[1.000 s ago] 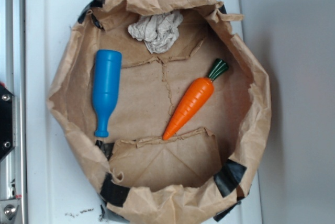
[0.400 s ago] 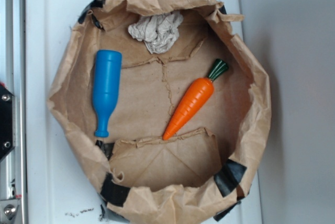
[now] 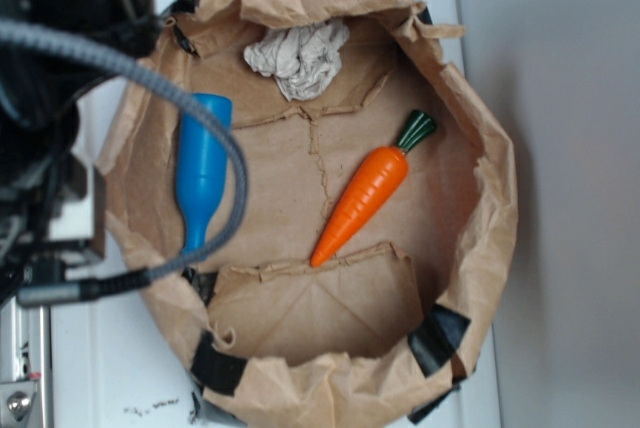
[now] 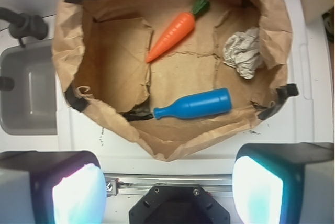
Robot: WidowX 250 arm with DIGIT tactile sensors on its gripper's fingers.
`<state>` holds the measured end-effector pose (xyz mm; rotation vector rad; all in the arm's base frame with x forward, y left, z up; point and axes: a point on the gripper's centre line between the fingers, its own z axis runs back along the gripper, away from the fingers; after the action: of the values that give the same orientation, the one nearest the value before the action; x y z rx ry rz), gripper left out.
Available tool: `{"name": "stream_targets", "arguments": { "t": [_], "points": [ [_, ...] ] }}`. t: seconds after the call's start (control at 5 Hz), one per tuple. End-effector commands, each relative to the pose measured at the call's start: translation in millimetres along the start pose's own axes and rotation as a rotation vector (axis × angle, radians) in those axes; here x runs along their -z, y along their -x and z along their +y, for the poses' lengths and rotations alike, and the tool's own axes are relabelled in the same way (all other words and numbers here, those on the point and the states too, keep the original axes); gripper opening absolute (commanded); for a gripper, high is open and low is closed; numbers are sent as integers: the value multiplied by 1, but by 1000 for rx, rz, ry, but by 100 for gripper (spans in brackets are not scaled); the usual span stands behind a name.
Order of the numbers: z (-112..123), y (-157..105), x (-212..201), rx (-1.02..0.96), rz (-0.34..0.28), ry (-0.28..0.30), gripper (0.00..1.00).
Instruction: Grab the white paper.
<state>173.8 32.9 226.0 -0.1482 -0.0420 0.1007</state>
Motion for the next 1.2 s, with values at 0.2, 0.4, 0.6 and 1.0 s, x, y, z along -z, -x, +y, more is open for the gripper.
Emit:
{"name": "stream_targets", "arguments": {
  "t": [0.2,0.4,0.6,1.0],
  "points": [
    [1,-4,-13,0,-45,-8,100],
    [16,-54,22,5,-33,-46,100],
    [23,-104,41,0,-34,-59,100],
    [22,-145,58,-36,-127,-91,100]
  ]
}}
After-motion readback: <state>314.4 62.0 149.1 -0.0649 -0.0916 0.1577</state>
